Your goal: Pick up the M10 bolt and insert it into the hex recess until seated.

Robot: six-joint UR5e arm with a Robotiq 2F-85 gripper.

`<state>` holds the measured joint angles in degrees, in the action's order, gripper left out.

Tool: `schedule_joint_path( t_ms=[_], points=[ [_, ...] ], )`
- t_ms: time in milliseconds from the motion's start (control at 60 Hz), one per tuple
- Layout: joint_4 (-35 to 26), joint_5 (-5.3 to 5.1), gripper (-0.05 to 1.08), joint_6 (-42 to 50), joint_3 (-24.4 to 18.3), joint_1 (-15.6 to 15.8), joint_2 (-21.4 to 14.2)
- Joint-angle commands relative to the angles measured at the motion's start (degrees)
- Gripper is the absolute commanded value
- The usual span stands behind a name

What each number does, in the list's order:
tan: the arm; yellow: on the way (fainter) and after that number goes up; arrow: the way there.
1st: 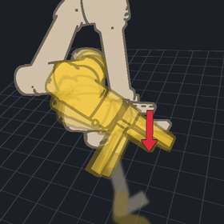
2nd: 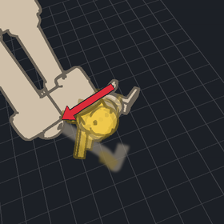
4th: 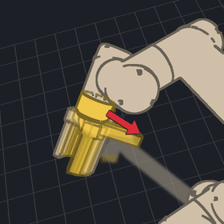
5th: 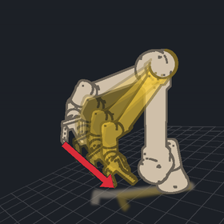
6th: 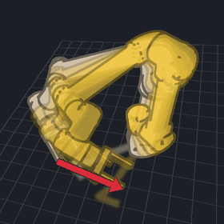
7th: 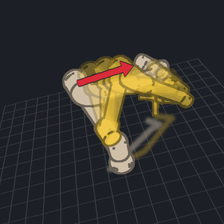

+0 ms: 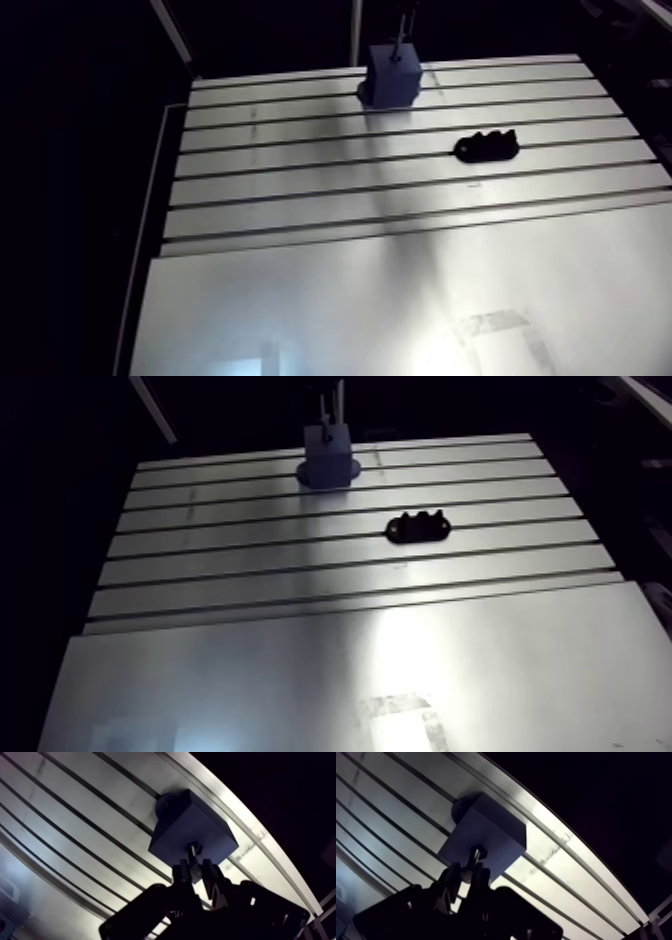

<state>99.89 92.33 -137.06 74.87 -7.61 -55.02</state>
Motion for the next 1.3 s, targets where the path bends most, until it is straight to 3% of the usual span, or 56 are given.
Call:
schedule_joint_path(
  t_ms=[17, 1300],
  points=[
    [0.00, 0.00, 0.79, -0.02, -0.04, -0.04, 0.05],
    [0.09, 0.00, 0.80, -0.28, -0.05, -0.23, 0.49]
  ],
)
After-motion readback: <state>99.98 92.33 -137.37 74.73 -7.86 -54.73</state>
